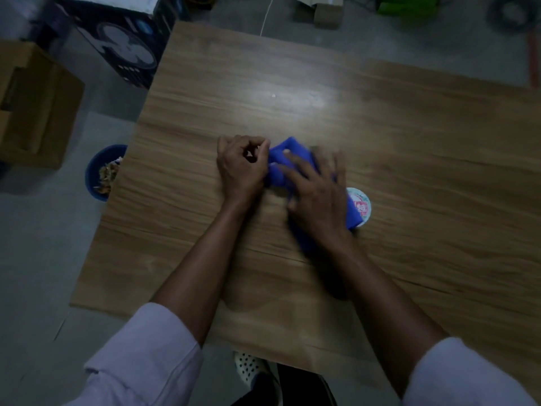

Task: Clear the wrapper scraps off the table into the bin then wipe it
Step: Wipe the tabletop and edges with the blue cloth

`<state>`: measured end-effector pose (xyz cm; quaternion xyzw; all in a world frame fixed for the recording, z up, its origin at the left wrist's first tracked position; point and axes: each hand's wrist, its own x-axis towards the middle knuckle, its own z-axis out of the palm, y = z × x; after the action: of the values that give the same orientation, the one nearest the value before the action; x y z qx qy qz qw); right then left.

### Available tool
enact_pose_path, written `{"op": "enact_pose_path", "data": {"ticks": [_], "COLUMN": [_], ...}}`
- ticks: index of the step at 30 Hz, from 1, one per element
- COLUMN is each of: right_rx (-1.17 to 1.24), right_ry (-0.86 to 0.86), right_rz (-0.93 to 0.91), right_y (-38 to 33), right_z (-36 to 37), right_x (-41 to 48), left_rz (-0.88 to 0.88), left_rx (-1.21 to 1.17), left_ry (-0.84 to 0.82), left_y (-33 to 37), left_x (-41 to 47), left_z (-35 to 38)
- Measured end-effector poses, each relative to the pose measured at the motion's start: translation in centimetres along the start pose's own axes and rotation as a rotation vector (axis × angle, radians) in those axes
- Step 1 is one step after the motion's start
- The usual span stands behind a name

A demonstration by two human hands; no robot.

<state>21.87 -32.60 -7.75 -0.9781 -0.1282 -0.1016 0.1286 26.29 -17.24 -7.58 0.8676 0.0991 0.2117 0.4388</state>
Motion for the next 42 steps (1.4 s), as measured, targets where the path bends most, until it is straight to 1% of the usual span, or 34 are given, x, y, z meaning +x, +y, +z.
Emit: {"op": "enact_pose_path", "data": {"ticks": [1,3,4,5,6,7,9,11,12,14,16,18,20,21,23,25,26,30,32,33,35,38,42], "right_rx": [-0.057,-0.118,-0.105,-0.084,-0.051,-0.029,0.017,-0.014,-0.058,-0.109,-0.056,-0.006,0.023,0.037,0.07,0.203,0.294,0.49,0.586,0.653,0.755,0.743,0.745], "right_ry": [-0.002,0.008,0.019,0.038,0.054,0.053,-0.01,-0.07,-0.085,-0.112,-0.093,-0.045,-0.067,-0.085,-0.082,-0.06,-0.044,-0.076,-0.119,-0.115,-0.051,0.027,0.102], "right_rz": [0.068,0.28,0.374,0.425,0.414,0.344,0.133,-0.008,-0.017,0.087,0.189,0.115,0.017,0.014,0.129,0.263,0.287,0.18,0.212,0.245,0.284,0.325,0.442], "right_y": [1.9,5.4,5.9,5.2,3.9,2.4,0.2,1.2,2.5,4.3,3.0,0.3,-0.6,-0.2,1.1,1.5,1.5,1.7,1.6,1.6,1.7,1.5,0.6], "right_z": [-0.4,-1.3,-1.6,-1.6,-1.5,-1.1,-0.6,-0.9,-1.2,-1.7,-1.6,-0.9,-0.7,-1.0,-1.1,-1.4,-1.3,-0.8,-1.1,-1.2,-1.1,-0.7,-0.7], "right_x": [0.5,1.9,2.5,2.8,2.7,2.0,0.2,0.1,1.0,3.4,3.4,0.7,-1.7,-1.5,1.5,4.5,5.1,3.1,2.8,2.9,3.1,3.2,3.8], "left_rz": [0.008,0.015,0.012,0.01,0.011,0.017,0.04,0.037,0.024,-0.007,-0.024,-0.014,0.012,0.03,0.068,0.076,0.067,0.004,0.016,0.023,0.019,0.007,-0.011], "left_rx": [-0.009,-0.018,-0.025,-0.031,-0.033,-0.032,-0.028,-0.031,-0.036,-0.033,-0.023,-0.014,-0.008,-0.004,-0.006,-0.032,-0.048,-0.097,-0.116,-0.124,-0.142,-0.151,-0.12], "left_ry": [-0.014,-0.021,-0.016,-0.012,-0.014,-0.021,-0.038,-0.045,-0.052,-0.067,-0.062,-0.049,-0.067,-0.091,-0.143,-0.152,-0.144,-0.129,-0.14,-0.15,-0.166,-0.197,-0.246], "left_y": [0.0,0.4,0.6,0.7,0.7,0.6,0.6,0.7,0.7,0.8,0.8,0.9,0.9,1.0,1.3,1.3,1.2,0.7,0.8,1.0,1.0,0.7,0.3], "left_x": [0.0,-0.2,-0.1,-0.1,0.0,0.1,0.1,0.0,0.0,-0.1,-0.1,-0.2,-0.3,-0.4,-0.5,-0.6,-0.5,-0.3,-0.3,-0.3,-0.2,-0.2,0.0], "left_z": [0.0,0.0,0.1,0.1,0.2,0.3,0.3,0.2,0.1,0.1,0.2,0.2,0.3,0.4,0.3,0.2,0.2,0.2,0.2,0.1,0.1,0.2,0.3]}}
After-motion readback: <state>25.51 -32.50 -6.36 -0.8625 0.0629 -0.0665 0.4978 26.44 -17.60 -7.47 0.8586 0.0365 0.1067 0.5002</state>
